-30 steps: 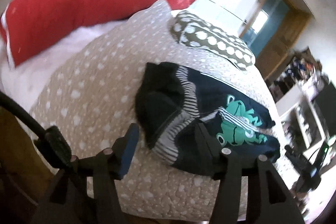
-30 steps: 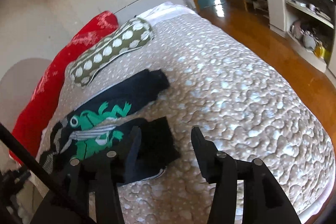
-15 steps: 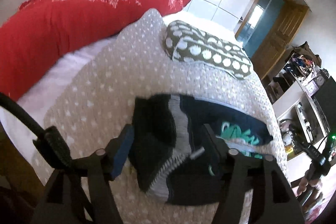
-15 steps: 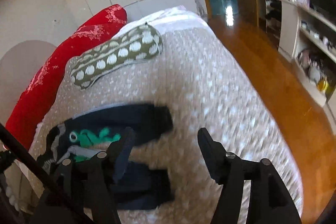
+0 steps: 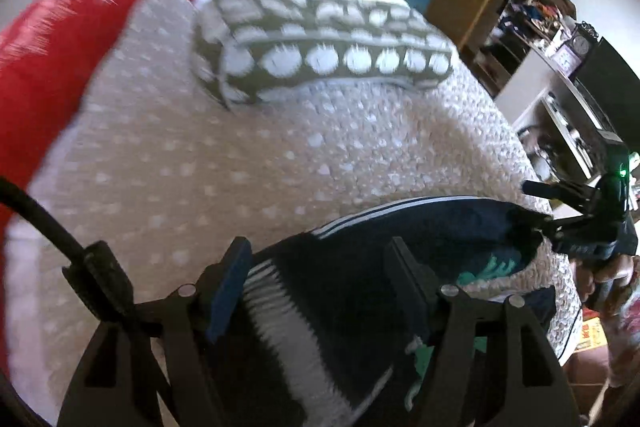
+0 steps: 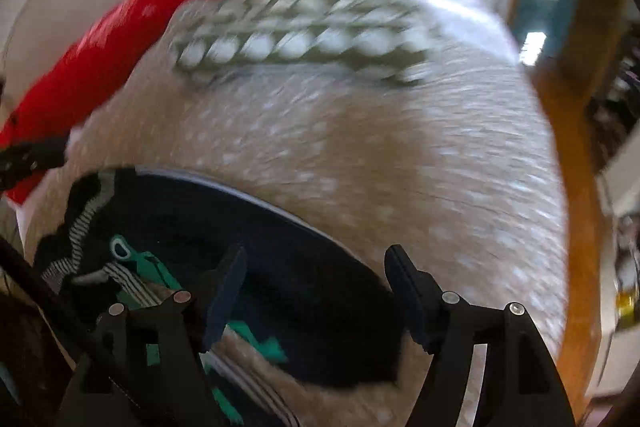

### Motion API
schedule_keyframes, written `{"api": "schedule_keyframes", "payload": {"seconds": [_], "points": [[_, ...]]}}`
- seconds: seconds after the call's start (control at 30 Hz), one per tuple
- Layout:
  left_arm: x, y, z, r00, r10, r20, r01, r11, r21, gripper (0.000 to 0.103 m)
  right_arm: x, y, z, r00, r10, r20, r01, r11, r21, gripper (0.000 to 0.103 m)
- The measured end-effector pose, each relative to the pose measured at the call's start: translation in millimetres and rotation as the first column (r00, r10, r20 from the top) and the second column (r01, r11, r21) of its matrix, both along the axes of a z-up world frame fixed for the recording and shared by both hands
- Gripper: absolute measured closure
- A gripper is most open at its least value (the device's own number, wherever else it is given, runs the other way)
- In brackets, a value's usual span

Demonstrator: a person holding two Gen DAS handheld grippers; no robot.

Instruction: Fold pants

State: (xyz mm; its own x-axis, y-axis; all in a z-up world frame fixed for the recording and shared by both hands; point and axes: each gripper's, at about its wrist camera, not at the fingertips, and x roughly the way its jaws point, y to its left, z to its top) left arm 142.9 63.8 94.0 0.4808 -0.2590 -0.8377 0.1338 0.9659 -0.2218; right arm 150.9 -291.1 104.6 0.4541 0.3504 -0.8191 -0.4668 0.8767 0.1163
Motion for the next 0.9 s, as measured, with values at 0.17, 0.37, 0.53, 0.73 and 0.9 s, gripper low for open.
{"api": "schedule_keyframes", "payload": {"seconds": [0.17, 0.37, 0.53, 0.73, 0.9], "points": [[32.8, -0.7, -50.1, 0.994, -0.059, -0.091, 0.057, 0.998, -0.017, 0.035, 34.8, 52.4, -35.9, 0.991, 0.112, -0.077, -0.114, 0.993, -0.021, 0.028], [45.6, -8.3, -75.9, 0.971, -0.184, -0.153, 0.188, 0.982, 0.01, 0.034, 52.1, 80.9, -59.6, 0.974, 0.197, -0.112, -0.207, 0.975, -0.084, 0.027], [41.4, -27.4, -82.8, 0.964, -0.213, -0.158, 0.232, 0.966, 0.114, 0.04, 50.0, 83.0, -63.0, 0.974, 0.213, -0.082, -0.219, 0.973, -0.076, 0.038], [23.3, -33.7, -63.7, 0.976, -0.193, -0.101, 0.204, 0.973, 0.11, 0.095, 37.7, 80.5, -50.3, 0.969, 0.219, -0.111, -0.215, 0.975, 0.046, 0.095], [-1.9, -33.5, -31.2, 0.987, -0.155, -0.042, 0.159, 0.978, 0.133, 0.095, 12.8, 75.7, -22.9, 0.981, 0.189, -0.041, -0.187, 0.981, 0.053, 0.095]]}}
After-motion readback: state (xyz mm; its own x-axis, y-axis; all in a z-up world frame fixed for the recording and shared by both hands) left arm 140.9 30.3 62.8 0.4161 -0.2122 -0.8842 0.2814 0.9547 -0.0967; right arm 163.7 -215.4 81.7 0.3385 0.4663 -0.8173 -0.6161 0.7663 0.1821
